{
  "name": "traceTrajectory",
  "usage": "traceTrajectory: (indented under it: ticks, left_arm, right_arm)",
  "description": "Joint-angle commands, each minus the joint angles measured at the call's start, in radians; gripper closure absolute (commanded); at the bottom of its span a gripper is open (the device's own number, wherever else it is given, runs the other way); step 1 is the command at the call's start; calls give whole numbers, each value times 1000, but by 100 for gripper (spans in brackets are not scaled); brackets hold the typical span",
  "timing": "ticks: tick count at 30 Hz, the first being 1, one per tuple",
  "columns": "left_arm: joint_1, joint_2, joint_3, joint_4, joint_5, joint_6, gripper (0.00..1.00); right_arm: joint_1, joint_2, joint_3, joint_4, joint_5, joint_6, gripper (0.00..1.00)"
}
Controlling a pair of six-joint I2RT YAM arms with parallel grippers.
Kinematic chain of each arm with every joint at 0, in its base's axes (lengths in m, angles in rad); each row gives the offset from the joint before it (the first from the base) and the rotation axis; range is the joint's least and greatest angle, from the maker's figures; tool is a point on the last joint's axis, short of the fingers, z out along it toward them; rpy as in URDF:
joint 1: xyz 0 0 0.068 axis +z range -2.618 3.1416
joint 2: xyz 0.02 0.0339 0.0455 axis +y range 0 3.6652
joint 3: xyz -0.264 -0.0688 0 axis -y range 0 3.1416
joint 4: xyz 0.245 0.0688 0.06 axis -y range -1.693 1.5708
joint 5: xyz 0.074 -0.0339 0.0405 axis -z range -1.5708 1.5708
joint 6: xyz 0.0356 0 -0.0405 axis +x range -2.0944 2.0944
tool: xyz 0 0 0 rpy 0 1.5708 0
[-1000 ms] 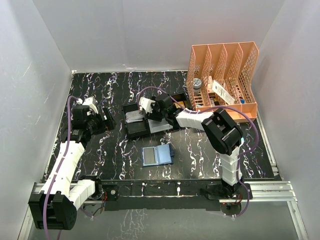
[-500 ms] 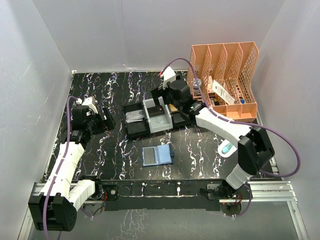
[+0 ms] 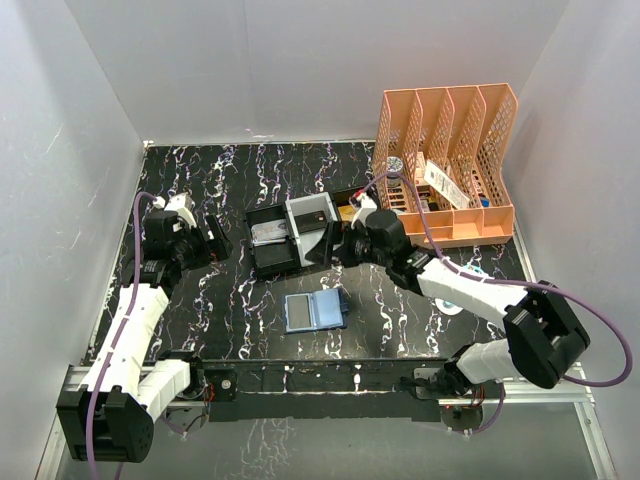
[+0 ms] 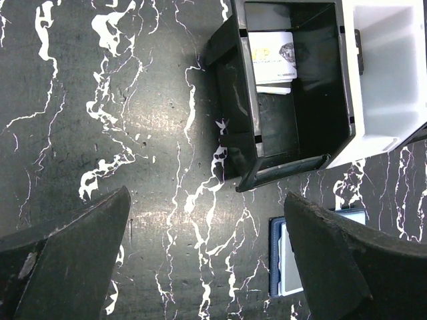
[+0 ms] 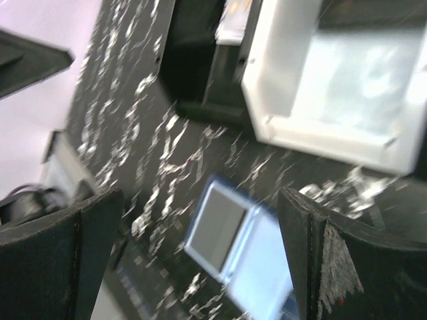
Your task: Take the credit cards out of the card holder
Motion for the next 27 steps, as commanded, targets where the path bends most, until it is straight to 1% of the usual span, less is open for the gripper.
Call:
traceTrajectory:
  ticks: [1, 2, 4, 8, 13, 15, 16, 18, 22, 25, 27]
  left_arm:
    - [0, -3, -9, 16, 38, 17, 1]
    - [1, -2, -8, 14, 39, 18, 1]
    - [1, -3, -8, 12, 47, 16, 1]
    - [0, -6, -15, 9, 90, 9, 1]
    - [-2, 8, -25, 20, 212, -27, 3]
    - [-2, 17, -34, 30, 291, -53, 4]
    - [-2, 24, -37, 33, 327, -65, 6]
    - [-8, 31, -42, 33, 389, -92, 9]
    - [-62, 4, -80, 52, 425, -169, 10]
    - [-138, -28, -117, 72, 398, -233, 11]
    - [-207, -38, -143, 92, 361, -274, 12]
  right_arm:
    - [0, -11, -120, 311, -300, 337, 2]
    - [3, -7, -157, 375, -328, 376, 2]
    - [14, -12, -206, 415, -321, 417, 3]
    - [19, -29, -242, 323, -248, 444, 6]
    - [22, -25, -245, 242, -222, 460, 18]
    - [25, -16, -238, 219, -231, 456, 24]
    - [30, -13, -236, 213, -233, 455, 28]
    - [44, -4, -236, 206, -228, 459, 32]
    - [88, 44, -228, 198, -209, 459, 38]
    - [120, 99, -220, 224, -206, 481, 46]
    - [142, 132, -208, 243, -200, 494, 48]
